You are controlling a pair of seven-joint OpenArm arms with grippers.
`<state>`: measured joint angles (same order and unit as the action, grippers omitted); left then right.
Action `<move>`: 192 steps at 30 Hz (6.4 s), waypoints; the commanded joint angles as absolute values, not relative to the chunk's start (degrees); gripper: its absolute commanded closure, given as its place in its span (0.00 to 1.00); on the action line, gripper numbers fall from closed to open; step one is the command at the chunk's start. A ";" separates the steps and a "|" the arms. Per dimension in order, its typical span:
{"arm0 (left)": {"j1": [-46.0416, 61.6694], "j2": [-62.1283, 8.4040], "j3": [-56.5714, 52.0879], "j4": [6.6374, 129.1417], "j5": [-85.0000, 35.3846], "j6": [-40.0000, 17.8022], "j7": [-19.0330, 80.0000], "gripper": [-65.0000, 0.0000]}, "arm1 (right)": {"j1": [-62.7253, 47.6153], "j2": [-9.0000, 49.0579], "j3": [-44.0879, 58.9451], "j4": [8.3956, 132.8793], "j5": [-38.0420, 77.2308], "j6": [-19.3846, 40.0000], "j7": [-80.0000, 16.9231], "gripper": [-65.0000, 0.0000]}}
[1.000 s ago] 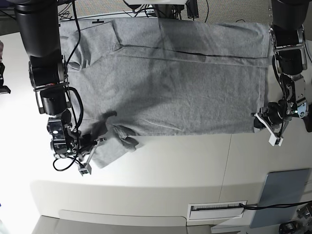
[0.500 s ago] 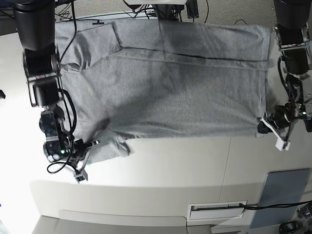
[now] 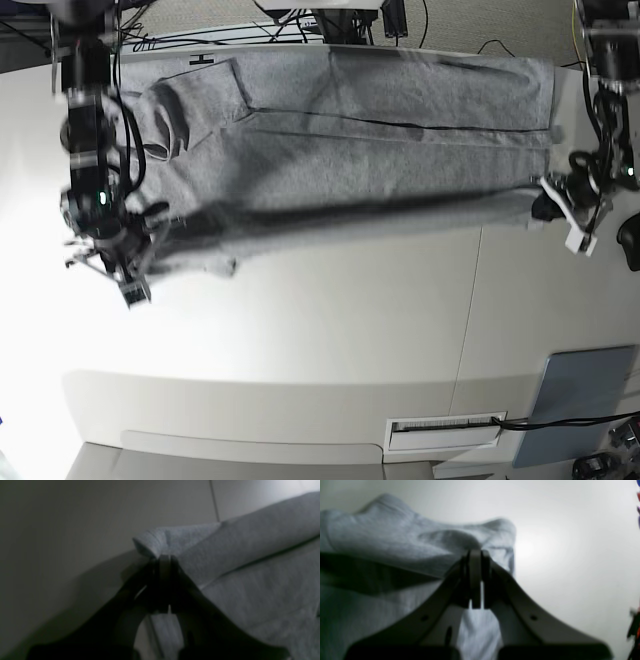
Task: Fold the T-shirt properly
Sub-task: 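Lift and fold that side edge over onto the first fold, then lower the folded edge and smooth the long strip with both grippers, then release the hem end and move the left gripper to the strip's middle, then press the strip's middle with the left gripper while right gripper holds collar end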
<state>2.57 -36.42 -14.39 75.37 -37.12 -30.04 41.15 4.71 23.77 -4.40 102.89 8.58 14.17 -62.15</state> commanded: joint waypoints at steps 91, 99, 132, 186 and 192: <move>24.88 -30.33 -35.64 84.36 -49.98 -38.30 44.14 0.54 | -35.53 24.45 9.43 135.00 2.52 12.99 -60.90 0.61; 24.91 -28.97 -35.64 80.49 -46.52 -36.84 44.14 0.54 | -35.51 24.45 9.43 135.00 2.55 12.99 -60.90 0.61; 23.07 -34.44 -33.19 84.90 -40.27 -28.93 44.05 1.00 | -29.23 24.47 9.43 125.82 2.44 13.82 -54.83 0.61; 25.54 -6.68 10.00 124.33 -27.09 -16.58 49.69 0.44 | -27.44 24.47 9.50 122.45 -0.05 13.78 -50.39 0.60; 24.64 -6.72 9.96 124.33 -26.37 -16.58 49.56 0.44 | -27.44 24.45 9.85 122.45 0.03 12.14 -52.23 0.60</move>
